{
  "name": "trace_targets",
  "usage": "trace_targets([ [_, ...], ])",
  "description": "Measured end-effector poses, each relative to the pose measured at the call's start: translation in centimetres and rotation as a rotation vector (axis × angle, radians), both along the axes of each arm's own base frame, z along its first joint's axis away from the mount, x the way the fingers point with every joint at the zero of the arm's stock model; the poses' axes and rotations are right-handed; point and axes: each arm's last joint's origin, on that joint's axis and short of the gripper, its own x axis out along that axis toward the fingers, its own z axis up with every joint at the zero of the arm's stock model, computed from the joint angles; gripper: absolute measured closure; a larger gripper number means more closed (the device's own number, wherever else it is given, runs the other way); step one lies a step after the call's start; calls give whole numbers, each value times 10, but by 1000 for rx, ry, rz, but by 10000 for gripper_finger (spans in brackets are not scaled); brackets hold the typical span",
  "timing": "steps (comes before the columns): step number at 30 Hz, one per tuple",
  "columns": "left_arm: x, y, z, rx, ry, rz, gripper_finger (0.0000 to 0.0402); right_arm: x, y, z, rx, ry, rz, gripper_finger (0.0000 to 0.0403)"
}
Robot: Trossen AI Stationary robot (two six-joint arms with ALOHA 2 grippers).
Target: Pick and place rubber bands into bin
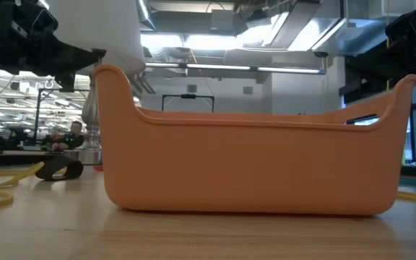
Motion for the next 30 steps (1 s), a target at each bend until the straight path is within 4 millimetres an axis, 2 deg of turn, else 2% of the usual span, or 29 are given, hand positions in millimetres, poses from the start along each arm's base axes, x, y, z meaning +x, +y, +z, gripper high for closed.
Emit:
trace_targets([
  [26, 0, 0, 0, 0, 0, 0, 398, 0, 0, 0, 4, -2, 0, 373],
  [30, 0, 0, 0, 0, 0, 0, 398, 0, 0, 5, 5, -57, 0, 373],
])
